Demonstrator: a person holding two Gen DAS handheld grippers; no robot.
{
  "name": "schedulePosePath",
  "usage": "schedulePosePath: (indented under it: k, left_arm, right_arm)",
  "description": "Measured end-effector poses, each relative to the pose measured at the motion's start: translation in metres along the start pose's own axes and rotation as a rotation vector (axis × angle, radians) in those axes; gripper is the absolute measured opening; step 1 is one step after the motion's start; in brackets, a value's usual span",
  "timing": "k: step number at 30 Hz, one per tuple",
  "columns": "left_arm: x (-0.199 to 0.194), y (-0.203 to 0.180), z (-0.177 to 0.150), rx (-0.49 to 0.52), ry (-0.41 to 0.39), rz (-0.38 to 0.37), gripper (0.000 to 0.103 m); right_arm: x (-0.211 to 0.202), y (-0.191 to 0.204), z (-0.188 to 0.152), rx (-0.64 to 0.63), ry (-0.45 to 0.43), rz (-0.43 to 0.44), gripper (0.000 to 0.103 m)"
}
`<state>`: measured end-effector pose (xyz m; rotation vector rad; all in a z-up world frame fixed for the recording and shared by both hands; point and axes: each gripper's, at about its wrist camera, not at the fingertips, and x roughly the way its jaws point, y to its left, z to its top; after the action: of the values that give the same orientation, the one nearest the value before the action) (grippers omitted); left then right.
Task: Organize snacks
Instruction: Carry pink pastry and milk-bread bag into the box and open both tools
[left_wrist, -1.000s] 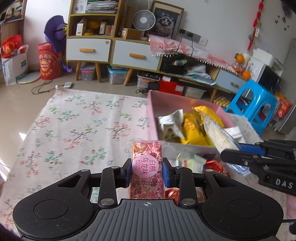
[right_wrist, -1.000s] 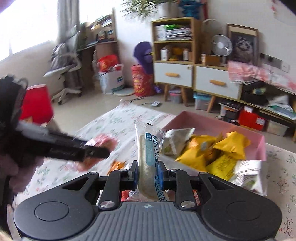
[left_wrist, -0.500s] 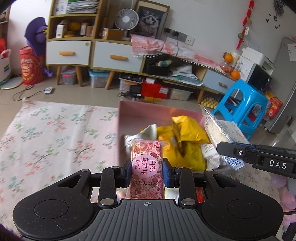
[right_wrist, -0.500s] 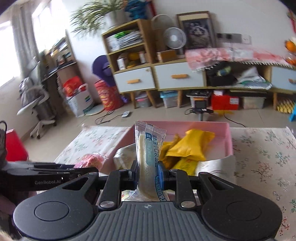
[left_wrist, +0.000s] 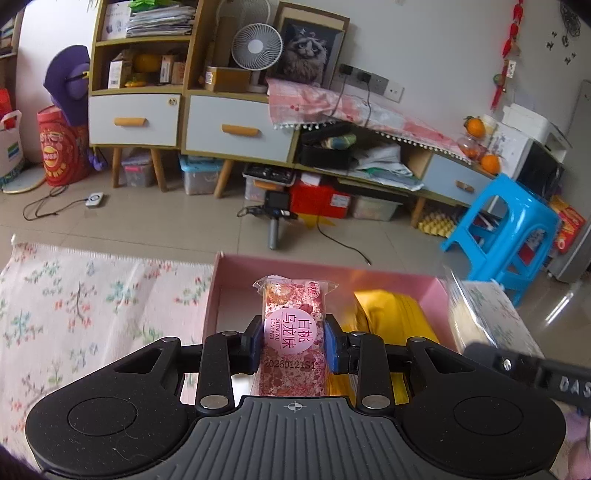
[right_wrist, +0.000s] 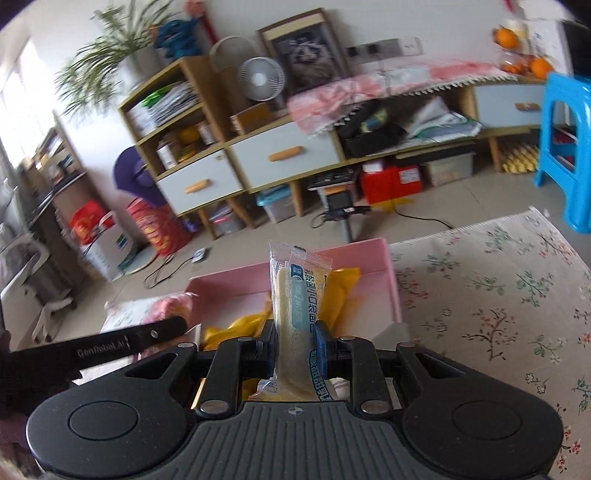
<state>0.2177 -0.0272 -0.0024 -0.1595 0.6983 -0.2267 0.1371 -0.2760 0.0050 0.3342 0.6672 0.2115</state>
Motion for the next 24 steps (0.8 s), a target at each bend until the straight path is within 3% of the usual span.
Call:
schedulePosePath:
  k: [8,11,13,17,21,24]
  left_arm:
    - [0.021,-0.002,0.005,0.003,0.012,0.036,0.032]
    - [0.022,-0.002,0.003,0.026,0.010,0.042,0.037]
    - [0.020,-0.002,0.002,0.036,0.009,0.042,0.043]
    - [0.014,0.001,0.001,0.032,0.002,0.047,0.063]
    - [0.006,0.006,-0.002,0.040,0.012,0.039,0.068]
    - [-0.001,0.009,-0.005,0.050,0.020,0.043,0.073]
  right_arm:
    - [0.012,-0.002,-0.003,0.009,0.015,-0.009,0.012]
    - [0.014,0.001,-0.002,-0.009,0.019,-0.014,0.020]
    - [0.014,0.002,-0.001,-0.016,0.018,-0.011,0.032]
    - [0.011,0.006,0.000,-0.038,0.005,-0.016,0.051]
    - [0.004,0.008,0.001,-0.033,-0.001,-0.006,0.069]
    - [-0.004,0.011,0.000,-0.034,-0.003,-0.001,0.074]
